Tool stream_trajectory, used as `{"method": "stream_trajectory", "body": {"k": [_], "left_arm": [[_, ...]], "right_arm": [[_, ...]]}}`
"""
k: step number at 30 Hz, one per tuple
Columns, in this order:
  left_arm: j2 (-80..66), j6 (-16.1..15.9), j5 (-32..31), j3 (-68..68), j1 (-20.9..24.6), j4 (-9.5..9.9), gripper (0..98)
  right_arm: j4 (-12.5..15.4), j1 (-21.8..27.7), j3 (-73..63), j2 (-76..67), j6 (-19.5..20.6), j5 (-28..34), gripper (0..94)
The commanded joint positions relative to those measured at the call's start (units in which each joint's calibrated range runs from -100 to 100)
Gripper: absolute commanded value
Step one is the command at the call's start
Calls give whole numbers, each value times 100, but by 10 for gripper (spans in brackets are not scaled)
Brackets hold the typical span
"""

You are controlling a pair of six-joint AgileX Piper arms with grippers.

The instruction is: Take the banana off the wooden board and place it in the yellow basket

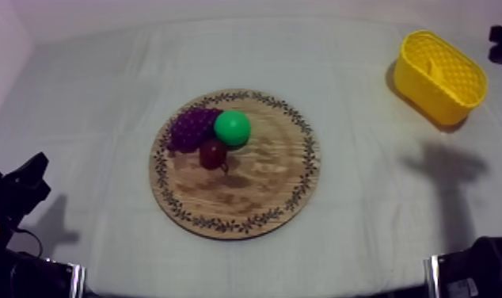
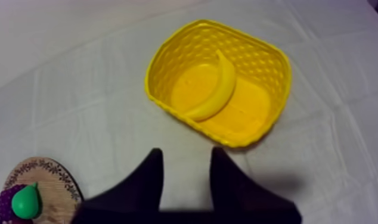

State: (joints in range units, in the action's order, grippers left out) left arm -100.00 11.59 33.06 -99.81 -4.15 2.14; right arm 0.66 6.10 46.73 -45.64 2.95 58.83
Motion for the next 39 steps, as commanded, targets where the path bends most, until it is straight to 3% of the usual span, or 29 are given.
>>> {"method": "stream_trajectory", "body": {"k": [1,7,20,32,39], "left_arm": [[0,0,0,3,-1,3,1],[0,0,0,3,-1,3,1],[0,-1,0,3,-1,3,1],[0,0,0,3,-1,3,1],[0,1,0,3,-1,3,1]], "right_arm": [[12,18,743,-943,-85,-369,142],[87,58,2498,-2483,-323,-1153,23],[165,-16,4980,-4235,-660,-1963,4],[77,-79,5265,-4913,-374,-1957,4],[73,-76,5281,-5004,-1092,-1985,5]]}}
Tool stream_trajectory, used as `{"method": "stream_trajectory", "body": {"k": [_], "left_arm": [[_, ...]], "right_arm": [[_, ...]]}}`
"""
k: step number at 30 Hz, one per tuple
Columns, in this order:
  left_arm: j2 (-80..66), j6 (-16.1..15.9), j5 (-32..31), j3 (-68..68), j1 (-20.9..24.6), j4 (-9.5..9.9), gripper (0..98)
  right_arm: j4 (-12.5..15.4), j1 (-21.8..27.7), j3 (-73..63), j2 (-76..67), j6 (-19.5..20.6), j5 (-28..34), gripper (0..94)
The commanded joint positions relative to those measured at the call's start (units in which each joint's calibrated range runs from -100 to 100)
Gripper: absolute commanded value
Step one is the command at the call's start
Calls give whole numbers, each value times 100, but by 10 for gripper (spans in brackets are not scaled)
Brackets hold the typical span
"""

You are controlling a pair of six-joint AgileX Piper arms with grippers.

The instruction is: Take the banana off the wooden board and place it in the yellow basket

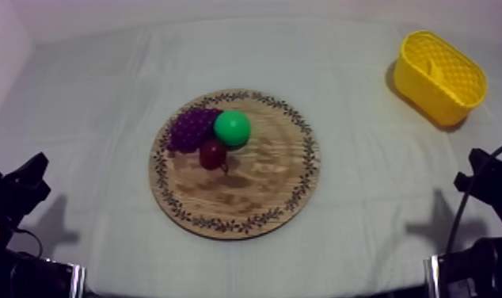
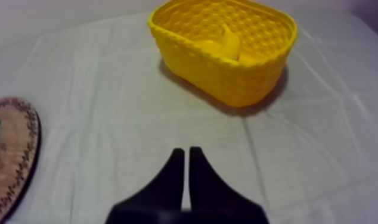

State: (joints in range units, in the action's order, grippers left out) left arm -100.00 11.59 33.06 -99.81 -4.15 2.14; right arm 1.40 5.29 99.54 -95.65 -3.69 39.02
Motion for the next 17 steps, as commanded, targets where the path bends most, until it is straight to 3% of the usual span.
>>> {"method": "stream_trajectory", "body": {"k": [1,6,17], "left_arm": [[0,1,0,3,-1,3,1],[0,1,0,3,-1,3,1],[0,1,0,3,-1,3,1]], "right_arm": [[-1,9,0,-5,-533,-5,5],[-1,14,1,-10,-787,-6,5],[4,15,2,-11,-765,-6,5]]}}
